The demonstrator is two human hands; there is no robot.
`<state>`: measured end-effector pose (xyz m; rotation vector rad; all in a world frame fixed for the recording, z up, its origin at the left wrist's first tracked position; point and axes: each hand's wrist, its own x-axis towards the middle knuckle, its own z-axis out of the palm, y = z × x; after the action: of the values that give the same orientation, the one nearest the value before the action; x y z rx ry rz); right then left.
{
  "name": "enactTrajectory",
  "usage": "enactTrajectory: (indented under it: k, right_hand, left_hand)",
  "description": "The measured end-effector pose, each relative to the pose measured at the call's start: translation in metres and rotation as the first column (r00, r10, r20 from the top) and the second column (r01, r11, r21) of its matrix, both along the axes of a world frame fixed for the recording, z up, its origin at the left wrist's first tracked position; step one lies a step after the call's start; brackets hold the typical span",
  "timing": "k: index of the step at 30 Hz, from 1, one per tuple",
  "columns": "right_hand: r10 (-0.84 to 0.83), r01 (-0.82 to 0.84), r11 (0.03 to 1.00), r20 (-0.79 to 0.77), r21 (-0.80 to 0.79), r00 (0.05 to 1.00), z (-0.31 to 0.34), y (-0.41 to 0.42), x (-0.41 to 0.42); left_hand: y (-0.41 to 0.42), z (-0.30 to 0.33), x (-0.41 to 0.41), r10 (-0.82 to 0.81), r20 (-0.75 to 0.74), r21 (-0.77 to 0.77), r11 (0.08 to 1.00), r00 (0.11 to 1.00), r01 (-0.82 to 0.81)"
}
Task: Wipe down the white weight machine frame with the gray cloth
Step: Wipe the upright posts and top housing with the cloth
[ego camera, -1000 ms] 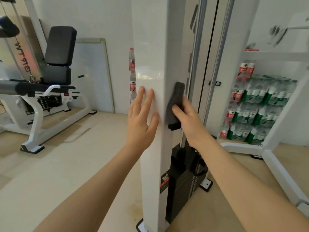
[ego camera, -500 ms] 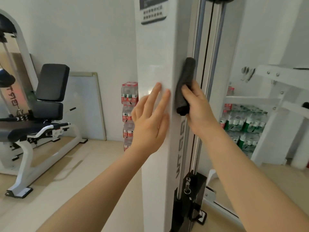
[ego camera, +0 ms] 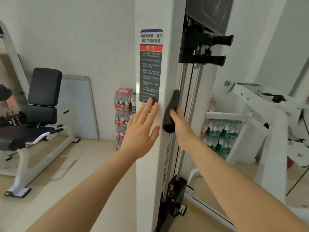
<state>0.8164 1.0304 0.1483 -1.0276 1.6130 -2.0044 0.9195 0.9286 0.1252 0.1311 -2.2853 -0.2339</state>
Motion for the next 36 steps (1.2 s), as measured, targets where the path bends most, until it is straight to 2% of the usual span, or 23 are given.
enactTrajectory:
  k: [3, 6, 12, 16, 21, 25, 32, 36]
  right_hand:
    - [0.004, -0.005, 0.998, 0.009, 0.06, 1.0, 0.01, 0.009, 0.004]
    - [-0.021, 0.02, 1.0, -0.063, -0.004, 0.998, 0.051, 0.008, 0.003]
    - [-0.065, 0.045, 0.992, -0.168, -0.117, 0.984, 0.13, -0.001, 0.0]
    - [-0.097, 0.064, 0.978, -0.163, -0.198, 0.982, 0.167, -0.01, -0.006]
    - [-0.074, 0.044, 0.99, -0.231, -0.132, 0.97, 0.154, -0.005, -0.007]
    - [-0.13, 0.099, 0.987, -0.279, -0.123, 0.951, 0.142, -0.005, -0.008]
    - [-0.374, 0.306, 0.922, -0.342, -0.236, 0.862, 0.176, -0.024, 0.003]
    - [-0.578, 0.499, 0.815, -0.471, -0.294, 0.666, 0.171, -0.026, 0.015]
  left_hand:
    - [0.0, 0.019, 0.003, 0.024, 0.077, 0.006, 1.0, 0.997, -0.025]
    - [0.002, 0.037, 0.005, 0.051, 0.078, 0.024, 0.998, 0.996, -0.053]
    - [-0.004, 0.077, -0.008, 0.001, -0.022, -0.024, 1.0, 1.0, -0.001]
    - [-0.012, 0.113, -0.02, -0.047, -0.134, -0.018, 0.999, 0.99, 0.045]
    - [-0.016, 0.148, -0.03, -0.039, -0.26, -0.034, 0.999, 0.965, 0.031]
    - [-0.018, 0.149, -0.033, -0.033, -0.285, -0.07, 0.997, 0.958, 0.014]
    - [-0.033, 0.168, -0.041, -0.043, -0.326, -0.222, 0.974, 0.944, -0.033]
    - [-0.033, 0.172, -0.045, -0.079, -0.382, -0.22, 0.975, 0.921, -0.008]
